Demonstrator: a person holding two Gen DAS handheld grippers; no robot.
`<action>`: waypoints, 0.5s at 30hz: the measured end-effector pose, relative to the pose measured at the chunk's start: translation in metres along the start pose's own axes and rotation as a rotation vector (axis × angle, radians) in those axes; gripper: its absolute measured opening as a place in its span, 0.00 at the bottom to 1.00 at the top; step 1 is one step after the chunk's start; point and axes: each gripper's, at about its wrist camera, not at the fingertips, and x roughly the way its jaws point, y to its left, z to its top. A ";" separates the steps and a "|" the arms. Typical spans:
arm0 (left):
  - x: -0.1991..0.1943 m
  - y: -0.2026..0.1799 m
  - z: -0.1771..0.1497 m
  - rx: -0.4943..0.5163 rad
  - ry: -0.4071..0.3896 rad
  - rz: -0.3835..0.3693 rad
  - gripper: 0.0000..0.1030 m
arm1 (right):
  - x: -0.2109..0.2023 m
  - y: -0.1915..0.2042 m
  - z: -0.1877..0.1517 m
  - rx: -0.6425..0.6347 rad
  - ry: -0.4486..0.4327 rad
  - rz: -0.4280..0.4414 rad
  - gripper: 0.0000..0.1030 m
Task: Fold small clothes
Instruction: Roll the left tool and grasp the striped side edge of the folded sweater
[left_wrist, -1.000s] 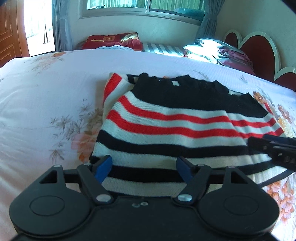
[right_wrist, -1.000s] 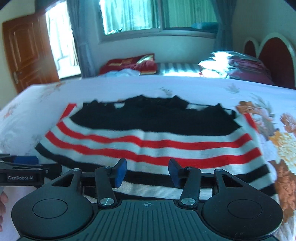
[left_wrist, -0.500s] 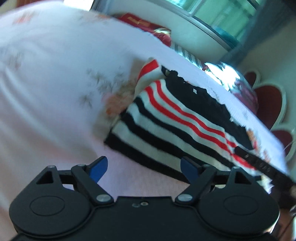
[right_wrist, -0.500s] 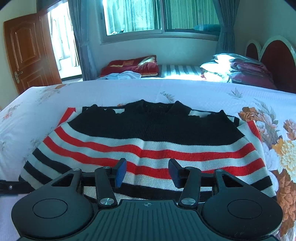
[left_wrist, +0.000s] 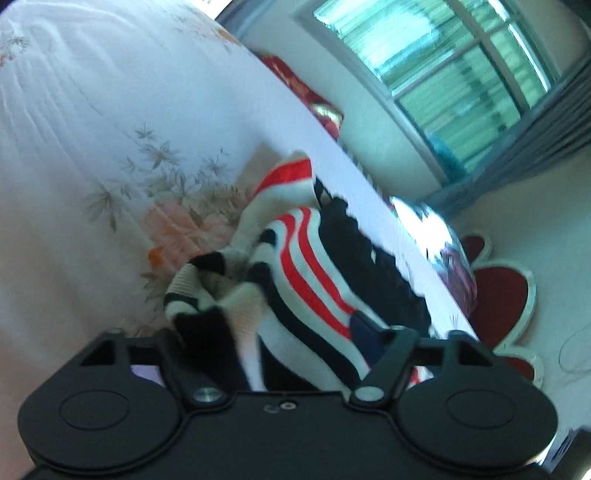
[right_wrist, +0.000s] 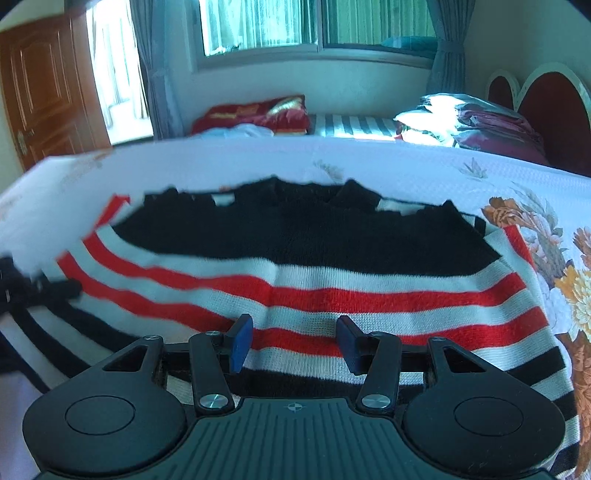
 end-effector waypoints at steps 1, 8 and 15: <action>0.004 0.002 0.001 -0.008 0.007 -0.004 0.41 | 0.003 0.002 -0.003 -0.020 -0.006 -0.014 0.48; 0.003 0.011 0.003 -0.027 0.001 -0.037 0.18 | 0.007 0.014 -0.013 -0.061 -0.030 -0.070 0.49; -0.014 -0.016 0.005 0.082 -0.052 -0.059 0.14 | 0.009 0.014 -0.013 -0.058 -0.041 -0.074 0.50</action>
